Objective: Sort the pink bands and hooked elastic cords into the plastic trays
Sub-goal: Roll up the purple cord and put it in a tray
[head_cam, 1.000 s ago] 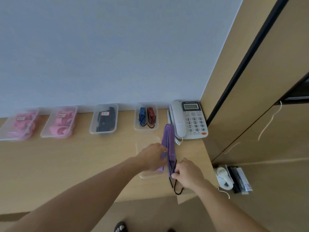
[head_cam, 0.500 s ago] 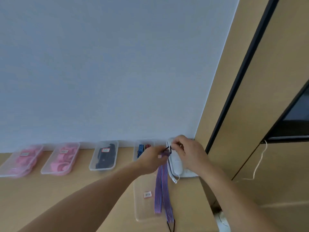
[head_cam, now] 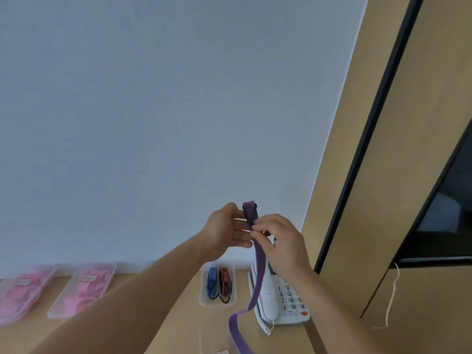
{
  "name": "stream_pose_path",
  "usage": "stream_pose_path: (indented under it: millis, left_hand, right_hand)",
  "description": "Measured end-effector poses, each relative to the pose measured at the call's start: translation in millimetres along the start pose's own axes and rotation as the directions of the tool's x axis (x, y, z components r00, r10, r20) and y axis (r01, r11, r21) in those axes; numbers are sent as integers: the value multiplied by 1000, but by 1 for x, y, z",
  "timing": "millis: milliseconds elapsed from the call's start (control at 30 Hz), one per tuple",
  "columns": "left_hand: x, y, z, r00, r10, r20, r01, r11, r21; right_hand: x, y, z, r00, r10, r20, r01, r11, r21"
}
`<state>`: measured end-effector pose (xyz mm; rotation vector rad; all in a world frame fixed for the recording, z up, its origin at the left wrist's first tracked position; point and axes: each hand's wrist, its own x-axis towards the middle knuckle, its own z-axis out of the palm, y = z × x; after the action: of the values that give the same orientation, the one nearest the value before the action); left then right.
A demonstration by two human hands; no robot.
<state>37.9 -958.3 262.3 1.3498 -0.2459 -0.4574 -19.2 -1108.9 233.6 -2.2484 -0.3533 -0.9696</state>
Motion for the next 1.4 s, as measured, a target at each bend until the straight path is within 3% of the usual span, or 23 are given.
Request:
stream_pose_path:
  millis: [200, 300, 400, 467, 500, 600, 667, 867, 1000, 1067, 1200, 1333, 1400]
  left_hand:
    - [-4, 3, 2, 993, 88, 79, -94, 992, 82]
    - [-4, 3, 4, 988, 110, 108, -113, 993, 21]
    - [-5, 6, 7, 982, 136, 131, -136, 991, -10]
    - [-6, 6, 7, 978, 167, 127, -174, 984, 45]
    - [-7, 6, 7, 975, 187, 123, -201, 973, 112]
    - [-10, 6, 3, 963, 250, 99, -269, 885, 381]
    - [-11, 6, -1, 964, 250, 91, -263, 848, 460]
    - [-15, 7, -4, 966, 188, 178, -253, 834, 490]
    - [-14, 4, -4, 964, 217, 155, -266, 811, 521]
    - [-13, 1, -3, 955, 271, 118, -283, 725, 628]
    - [-12, -12, -1, 888, 422, 183, -375, 432, 820]
    - [-13, -22, -7, 746, 553, 371, -476, 54, 878]
    - [-13, -21, -6, 654, 600, 460, -541, -55, 839]
  right_hand:
    - [-3, -1, 2, 995, 92, -39, -93, 995, -25]
    - [-3, -6, -1, 962, 267, -51, -250, 942, 222]
    - [0, -14, -3, 809, 566, 156, -540, 612, 578]
    - [1, -17, -6, 709, 612, 351, -660, 399, 637]
    - [0, -18, -8, 684, 600, 416, -696, 365, 618]
    - [-2, -16, -12, 674, 599, 432, -731, 455, 509]
    - [-3, -16, -13, 682, 616, 395, -726, 503, 469]
    - [-1, -25, -10, 702, 654, 281, -696, 546, 466]
    - [-4, -28, -3, 639, 718, 278, -749, 496, 439]
    - [-6, -29, 0, 589, 739, 329, -783, 419, 460]
    - [-8, -27, 1, 567, 725, 392, -798, 364, 480]
    - [-2, -24, -4, 570, 692, 443, -765, 250, 594]
    - [2, -22, -6, 585, 683, 437, -742, 233, 629]
